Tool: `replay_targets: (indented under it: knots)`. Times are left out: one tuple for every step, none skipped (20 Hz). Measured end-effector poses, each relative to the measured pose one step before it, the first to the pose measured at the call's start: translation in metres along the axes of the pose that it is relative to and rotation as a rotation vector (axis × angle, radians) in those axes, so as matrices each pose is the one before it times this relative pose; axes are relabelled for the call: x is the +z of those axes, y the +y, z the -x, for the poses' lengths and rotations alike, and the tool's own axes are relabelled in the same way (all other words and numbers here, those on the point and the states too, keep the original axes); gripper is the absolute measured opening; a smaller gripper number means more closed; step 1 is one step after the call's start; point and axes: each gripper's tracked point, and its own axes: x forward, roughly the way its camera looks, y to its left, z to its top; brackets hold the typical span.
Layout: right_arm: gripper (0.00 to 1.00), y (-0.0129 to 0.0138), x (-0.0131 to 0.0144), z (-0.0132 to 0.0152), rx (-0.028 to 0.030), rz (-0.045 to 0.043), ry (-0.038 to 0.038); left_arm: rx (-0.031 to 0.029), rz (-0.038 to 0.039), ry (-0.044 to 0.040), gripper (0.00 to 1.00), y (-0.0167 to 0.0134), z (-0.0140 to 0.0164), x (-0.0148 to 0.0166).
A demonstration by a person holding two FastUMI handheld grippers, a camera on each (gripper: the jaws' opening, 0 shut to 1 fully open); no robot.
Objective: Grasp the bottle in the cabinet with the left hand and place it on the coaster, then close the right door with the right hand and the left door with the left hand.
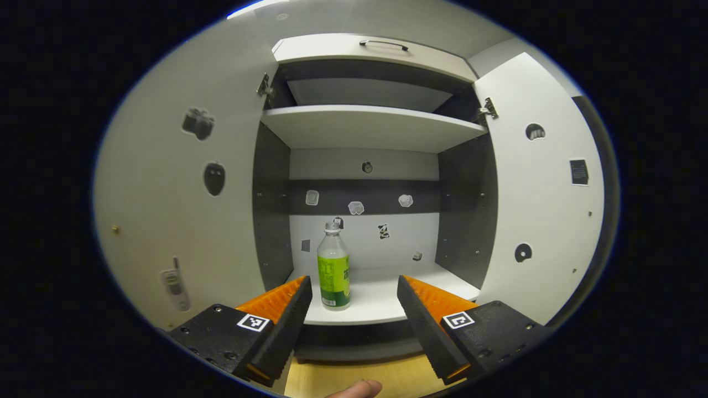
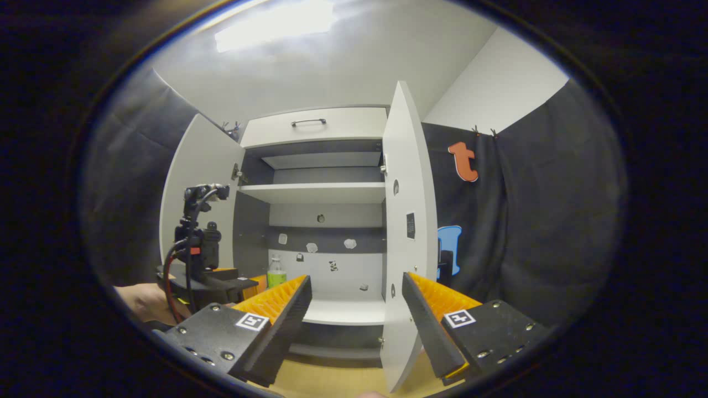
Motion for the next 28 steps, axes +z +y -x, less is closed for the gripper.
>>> replay_targets:
  knots:
    - [0.99,0.0,-0.00041,-0.00316,-0.00069,-0.00039,-0.00489,0.00622,0.00849,-0.00802,0.98,0.00505,-0.01777,-0.00103]
    - [0.99,0.00131,0.00086,-0.00179,0.00379,0.00117,-0.00769,0.01461,0.00142,-0.00545,0.98,0.00661,-0.01673,-0.00305]
    - [0.99,0.00232,0.00038,-0.00248,0.0093,0.00212,-0.01212,0.02492,-0.00778,-0.00115,0.98,0.00765,-0.01573,-0.00323]
    - [0.97,0.00307,0.00011,-0.00191,0.0137,0.00168,-0.01172,0.01407,-0.00318,0.00784,0.98,0.00462,-0.01369,-0.00431]
    - [0.97,0.00341,-0.00336,-0.00139,0.01506,0.00011,-0.00265,0.00308,0.00567,0.00786,0.98,0.00146,-0.01314,-0.00455]
    - [0.99,0.00225,-0.00339,-0.00157,0.00835,-0.00159,-0.00126,-0.00232,0.00745,0.00875,0.96,0.00087,-0.01118,-0.00519]
    - [0.99,0.00082,-0.00291,-0.00122,0.00202,-0.00479,0.00087,-0.00882,0.00851,0.00692,0.95,-0.00053,-0.01033,-0.00332]
    - [0.97,0.00066,-0.00353,-0.00203,-0.00016,-0.00471,0.00174,-0.00682,0.00149,0.00559,0.95,-0.00012,-0.00951,-0.00549]
    - [0.99,-0.00008,-0.0021,-0.00134,-0.00678,-0.0035,0.00291,0.00751,-0.00686,0.00726,0.95,0.00302,-0.00936,-0.00487]
    - [0.99,-0.00116,-0.00235,-0.00139,-0.00493,0.00154,0.0067,0.00569,-0.00929,0.00465,0.95,0.00251,-0.008,-0.00329]
    - [0.99,-0.00157,-0.00235,-0.00133,-0.00951,0.00439,0.00697,0.01045,-0.01365,0.0056,0.95,0.00291,-0.00837,-0.0024]
    - [0.99,-0.00275,-0.00288,0.00042,-0.00905,0.00667,0.01181,0.01616,-0.00689,-0.00077,0.95,0.00477,-0.00987,-0.00245]
    - [0.99,-0.00158,-0.00454,0.00278,-0.00881,0.01126,0.01508,0.00041,0.00153,-0.00424,0.95,0.00152,-0.00786,0.00006]
    - [0.99,-0.00329,-0.00347,0.003,-0.01018,0.01616,0.01283,-0.00716,0.00635,-0.00255,0.95,-0.00035,-0.0069,-0.0014]
    - [0.99,-0.00287,-0.00298,0.00366,-0.01026,0.01608,0.0126,-0.00384,0.00853,0.00493,0.95,0.00007,-0.00666,-0.0028]
    - [0.99,-0.00197,-0.00199,0.00501,-0.00609,0.01301,0.0107,-0.02317,0.00235,0.01606,0.95,-0.00387,-0.00419,-0.00665]
    - [0.97,-0.00148,-0.00105,0.00484,-0.00408,0.00952,0.00503,-0.02574,-0.00055,0.01568,0.95,-0.00444,-0.00061,-0.00412]
    - [0.99,-0.00062,0.00155,0.00551,-0.00017,0.00399,-0.00262,-0.00072,0.00446,-0.00382,0.87,-0.00122,0.00331,0.00115]
    - [0.99,-0.00078,0.00131,0.00668,-0.00057,-0.00149,-0.00351,0.00464,0.00983,-0.00022,0.81,0.00166,-0.001,0.00111]
    - [0.99,-0.0015,0.00135,0.00537,-0.00245,-0.00569,-0.00264,0.00287,0.01203,0.00126,0.8,-0.00068,0.00441,0.00193]
    - [0.99,-0.00249,-0.00022,0.0035,-0.00339,-0.00641,-0.00004,-0.00116,0.01277,-0.00158,0.8,-0.00082,0.00657,0.00255]
    - [0.99,-0.00166,0.00048,0.00346,-0.00282,-0.00301,0.0007,-0.00824,0.00964,0.00017,0.8,-0.00076,0.01159,0.00181]
    - [0.99,-0.00245,0.0,0.00351,-0.00176,0.00047,-0.00181,-0.00483,0.0116,0.00434,0.8,0.00065,0.01283,0.00212]
    - [0.99,-0.00127,0.00019,0.0042,0.0014,-0.00045,-0.00013,-0.00175,0.00682,0.00127,0.8,0.00177,0.01241,0.00153]
    - [0.99,-0.00101,-0.00136,0.00497,0.00107,-0.00314,0.00283,-0.00236,0.00218,-0.00143,0.8,0.00072,0.0119,0.00195]
    - [0.99,0.00012,-0.00021,0.00277,0.00145,-0.00472,0.00475,-0.00747,-0.00286,-0.0032,0.8,-0.00106,0.01168,0.00069]
    - [0.99,-0.00069,-0.00108,0.00182,0.00211,-0.00641,0.00379,-0.00507,-0.00869,-0.00208,0.8,-0.00021,0.01309,0.00083]
    - [0.99,0.00034,0.00007,0.00295,0.00484,-0.00806,0.0028,-0.0033,-0.01438,-0.00527,0.8,0.0002,0.01164,0.00049]
